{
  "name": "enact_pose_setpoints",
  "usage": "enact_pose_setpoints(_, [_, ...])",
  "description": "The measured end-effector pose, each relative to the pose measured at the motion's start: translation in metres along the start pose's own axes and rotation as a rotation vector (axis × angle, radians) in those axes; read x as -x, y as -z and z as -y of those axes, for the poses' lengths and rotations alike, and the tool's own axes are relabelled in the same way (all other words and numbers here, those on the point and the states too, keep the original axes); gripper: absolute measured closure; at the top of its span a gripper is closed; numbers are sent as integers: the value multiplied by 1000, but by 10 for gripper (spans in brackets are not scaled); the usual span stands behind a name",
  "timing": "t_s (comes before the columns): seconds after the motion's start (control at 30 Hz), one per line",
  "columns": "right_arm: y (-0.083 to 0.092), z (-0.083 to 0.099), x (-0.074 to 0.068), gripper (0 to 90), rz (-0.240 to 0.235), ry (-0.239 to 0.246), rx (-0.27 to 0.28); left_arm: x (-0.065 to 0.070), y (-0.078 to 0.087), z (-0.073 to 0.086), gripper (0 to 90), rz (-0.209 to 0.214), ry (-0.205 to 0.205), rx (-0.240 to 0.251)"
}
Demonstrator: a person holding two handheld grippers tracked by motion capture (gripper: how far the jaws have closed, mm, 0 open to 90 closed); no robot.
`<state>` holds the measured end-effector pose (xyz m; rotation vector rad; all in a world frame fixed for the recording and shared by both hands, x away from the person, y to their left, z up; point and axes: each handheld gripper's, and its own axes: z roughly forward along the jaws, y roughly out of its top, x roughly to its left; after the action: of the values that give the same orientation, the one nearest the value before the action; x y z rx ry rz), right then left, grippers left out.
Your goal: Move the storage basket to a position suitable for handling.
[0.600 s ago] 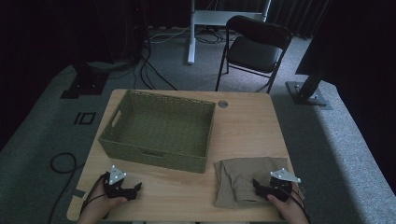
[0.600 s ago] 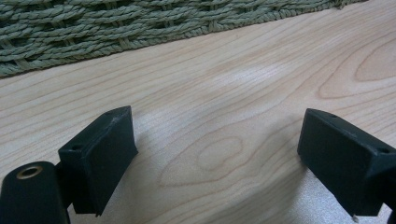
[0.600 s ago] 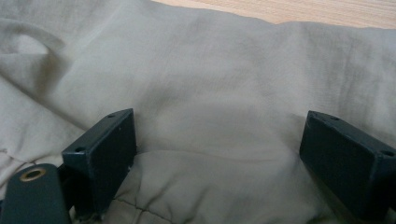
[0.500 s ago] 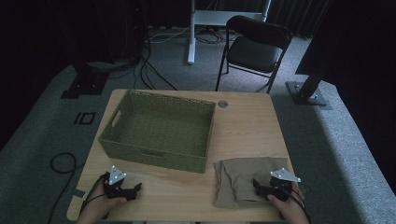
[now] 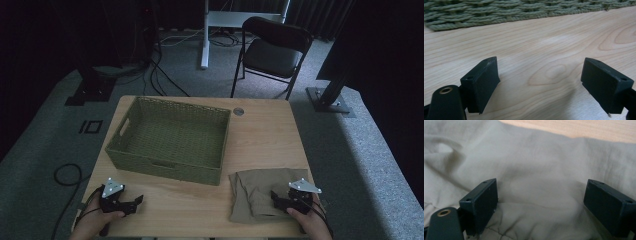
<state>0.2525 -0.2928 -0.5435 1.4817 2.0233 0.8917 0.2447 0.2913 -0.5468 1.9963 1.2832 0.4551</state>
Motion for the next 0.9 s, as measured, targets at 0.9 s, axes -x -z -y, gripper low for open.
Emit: enact_pose_setpoints(0.9, [-3,-62,-45,115,-106,36,118,-30,31,-46,153,-82,-14,125])
